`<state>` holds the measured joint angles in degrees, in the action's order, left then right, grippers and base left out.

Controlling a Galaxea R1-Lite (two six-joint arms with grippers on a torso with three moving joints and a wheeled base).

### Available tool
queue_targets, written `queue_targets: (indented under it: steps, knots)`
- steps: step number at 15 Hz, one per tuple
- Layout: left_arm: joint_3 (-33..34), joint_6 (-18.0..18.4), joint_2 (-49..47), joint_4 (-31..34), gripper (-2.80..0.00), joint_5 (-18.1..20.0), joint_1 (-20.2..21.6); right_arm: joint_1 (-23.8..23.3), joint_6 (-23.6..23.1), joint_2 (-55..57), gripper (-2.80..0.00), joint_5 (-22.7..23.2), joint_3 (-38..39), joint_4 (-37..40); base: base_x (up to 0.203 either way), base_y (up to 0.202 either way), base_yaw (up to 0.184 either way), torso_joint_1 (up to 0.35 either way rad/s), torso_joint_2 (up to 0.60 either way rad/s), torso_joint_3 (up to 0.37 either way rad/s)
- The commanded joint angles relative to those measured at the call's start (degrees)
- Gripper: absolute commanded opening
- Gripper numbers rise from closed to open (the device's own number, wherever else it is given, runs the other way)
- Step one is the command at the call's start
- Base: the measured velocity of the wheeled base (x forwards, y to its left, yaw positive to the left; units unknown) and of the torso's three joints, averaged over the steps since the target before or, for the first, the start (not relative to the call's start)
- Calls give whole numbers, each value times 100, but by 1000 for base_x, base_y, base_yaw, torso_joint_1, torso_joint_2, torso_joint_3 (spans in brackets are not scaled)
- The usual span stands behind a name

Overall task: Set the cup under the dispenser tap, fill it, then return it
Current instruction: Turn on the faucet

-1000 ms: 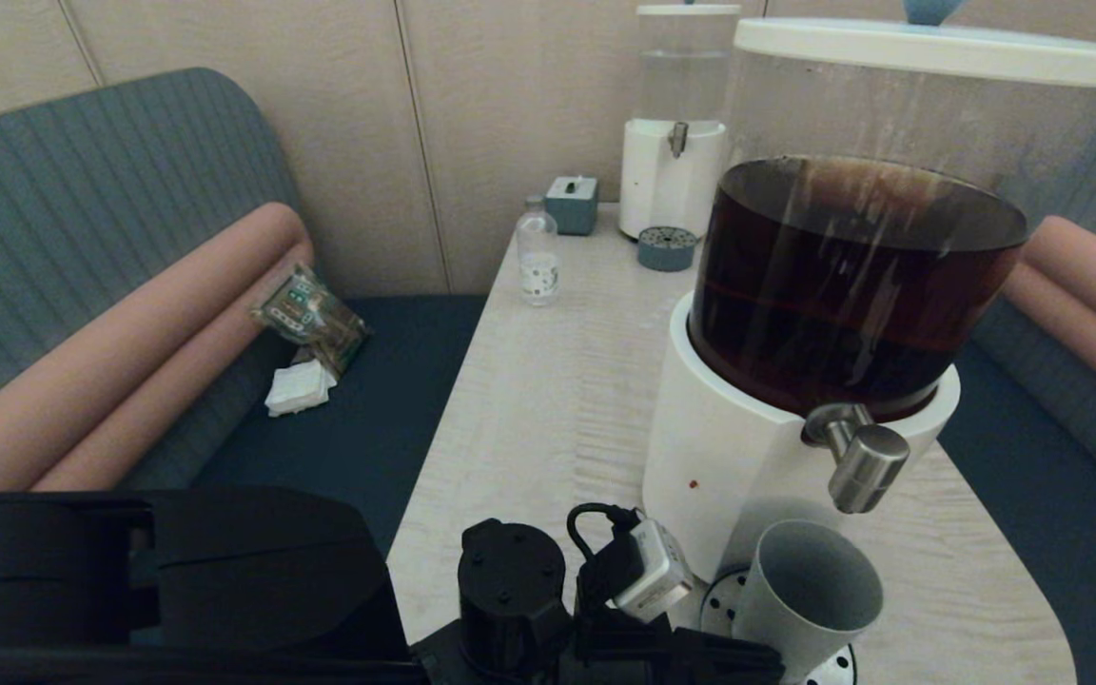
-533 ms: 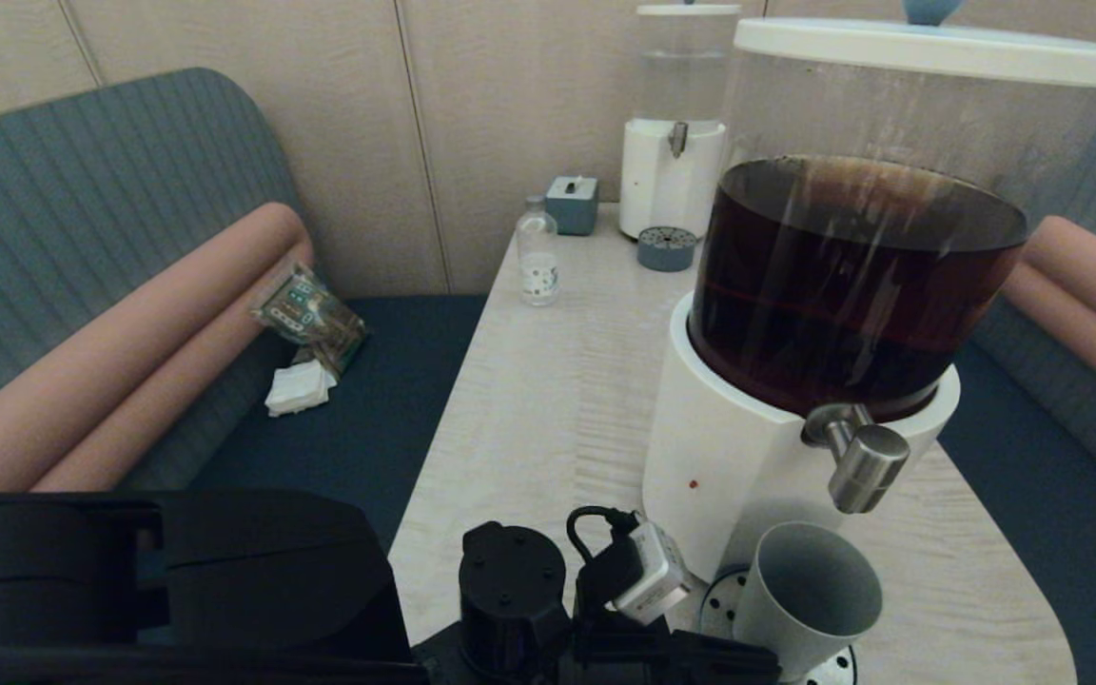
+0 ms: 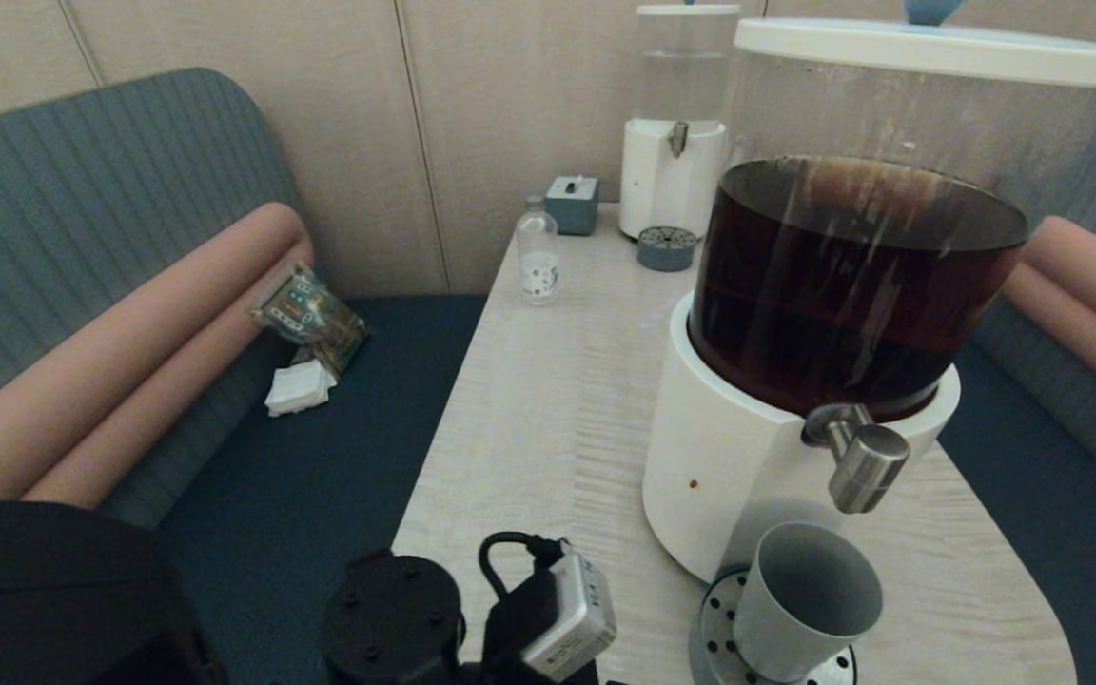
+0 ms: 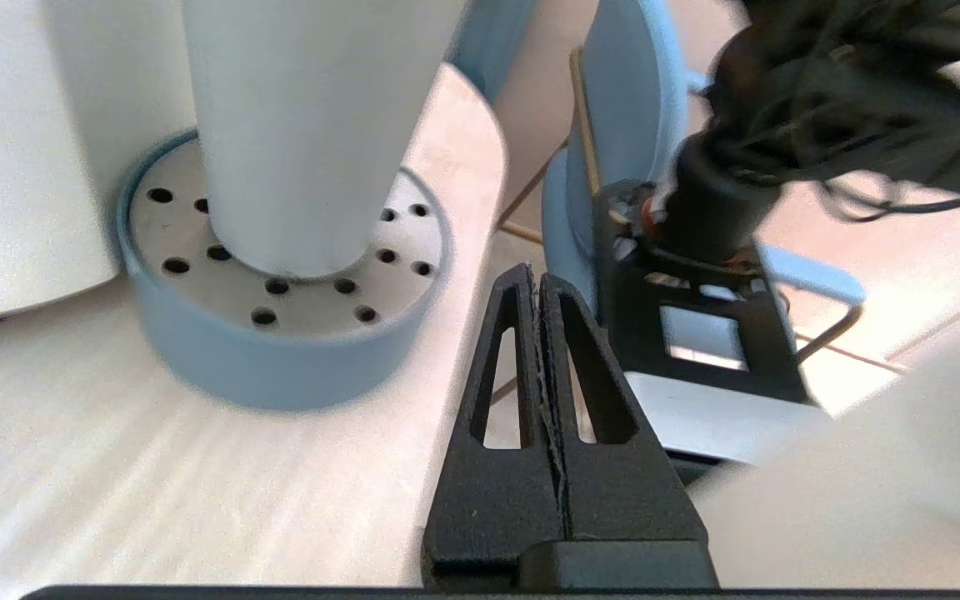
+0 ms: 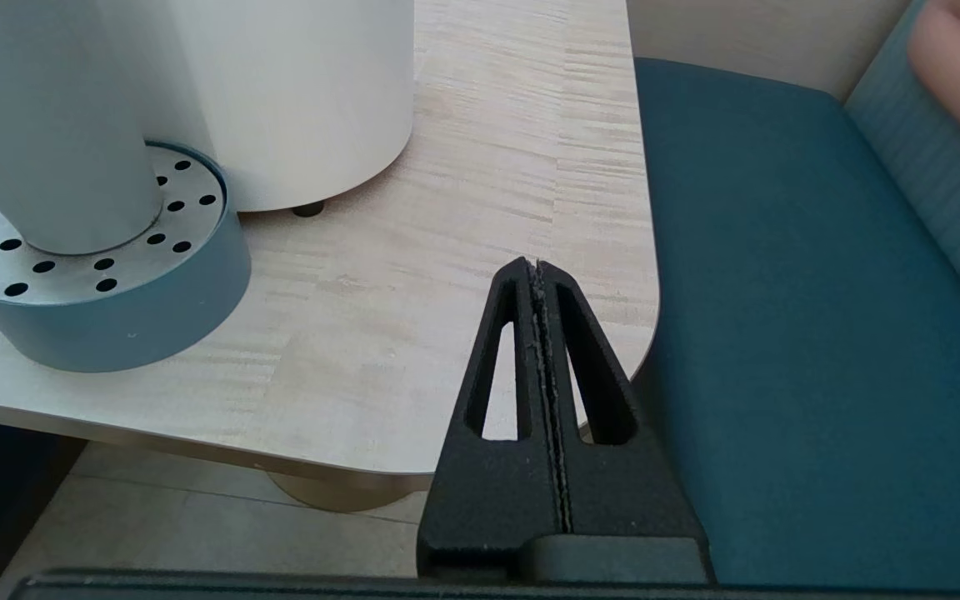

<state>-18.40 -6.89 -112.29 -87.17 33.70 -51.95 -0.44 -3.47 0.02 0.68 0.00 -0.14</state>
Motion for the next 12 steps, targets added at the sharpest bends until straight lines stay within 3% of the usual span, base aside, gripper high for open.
queue_targets:
  steps: [1,3,5,7,11,12]
  knots:
    - [392,-97,1032,-49,-280,-254,120,0,-4,-11,-280,2,53,-4,0,0,0,0,0,0]
    - [668,-397,1994,-49,-280,-1052,399,0,-4,-11,-280,2,53,-4,0,0,0,0,0,0]
    - [837,-697,3063,-46,-280,-1829,933,0,-4,-11,-280,2,53,-4,0,0,0,0,0,0]
    - [987,-957,3916,-34,-280,-2479,2093,0,-4,-11,-280,2,53,-4,0,0,0,0,0,0]
    - [1468,-1249,5629,-22,-280,-3010,3974,0,-4,-11,-280,2,53,-4,0,0,0,0,0,0]
    - [1566,-1284,6001,-16,-280,-3055,4255,0,-4,-11,-280,2,53,-4,0,0,0,0,0,0]
